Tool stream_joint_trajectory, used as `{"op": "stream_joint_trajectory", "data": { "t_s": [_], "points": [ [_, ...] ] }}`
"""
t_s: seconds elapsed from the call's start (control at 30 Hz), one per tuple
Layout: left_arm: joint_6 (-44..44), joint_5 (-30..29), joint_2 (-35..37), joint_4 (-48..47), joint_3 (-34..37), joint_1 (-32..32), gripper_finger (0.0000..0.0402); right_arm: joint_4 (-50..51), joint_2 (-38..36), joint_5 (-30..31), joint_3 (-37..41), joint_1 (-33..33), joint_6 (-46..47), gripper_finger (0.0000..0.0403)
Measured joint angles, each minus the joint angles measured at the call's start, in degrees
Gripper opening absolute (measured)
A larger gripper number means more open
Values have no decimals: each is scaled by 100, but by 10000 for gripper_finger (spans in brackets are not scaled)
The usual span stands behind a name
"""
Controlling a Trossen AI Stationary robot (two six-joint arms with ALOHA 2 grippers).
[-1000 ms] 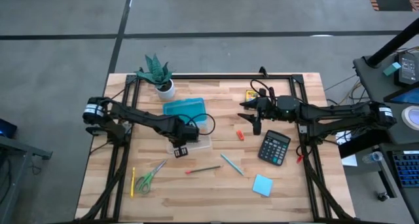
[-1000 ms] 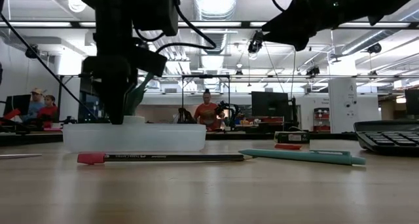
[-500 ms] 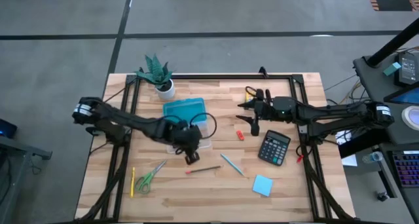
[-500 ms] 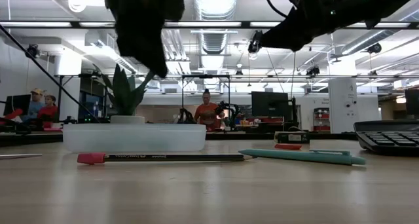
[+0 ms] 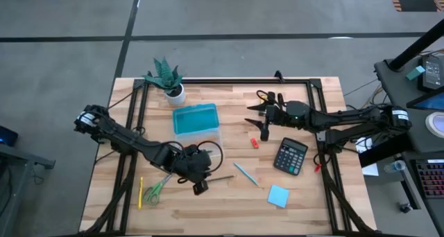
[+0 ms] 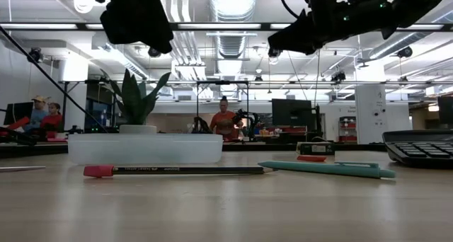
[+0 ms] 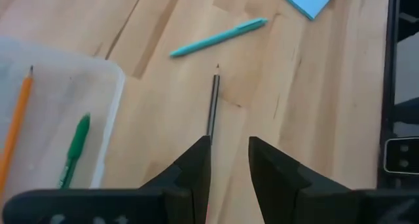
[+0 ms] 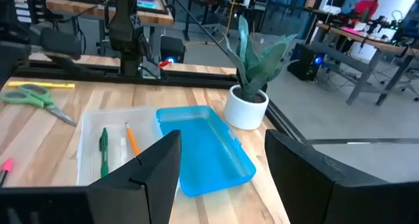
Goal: Pack school essentials
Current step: Put the green scissors into the blue supply box
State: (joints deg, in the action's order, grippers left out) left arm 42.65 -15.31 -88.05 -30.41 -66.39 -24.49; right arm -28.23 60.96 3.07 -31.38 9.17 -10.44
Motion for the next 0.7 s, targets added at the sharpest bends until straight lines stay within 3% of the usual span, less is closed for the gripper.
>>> {"op": "stream_joint_trajectory", "data": {
  "t_s": [0.7],
  "points": [
    [636,-162,-2,-4,13,-51,85,-39,-47,4,0,0,-63,210]
  ]
}}
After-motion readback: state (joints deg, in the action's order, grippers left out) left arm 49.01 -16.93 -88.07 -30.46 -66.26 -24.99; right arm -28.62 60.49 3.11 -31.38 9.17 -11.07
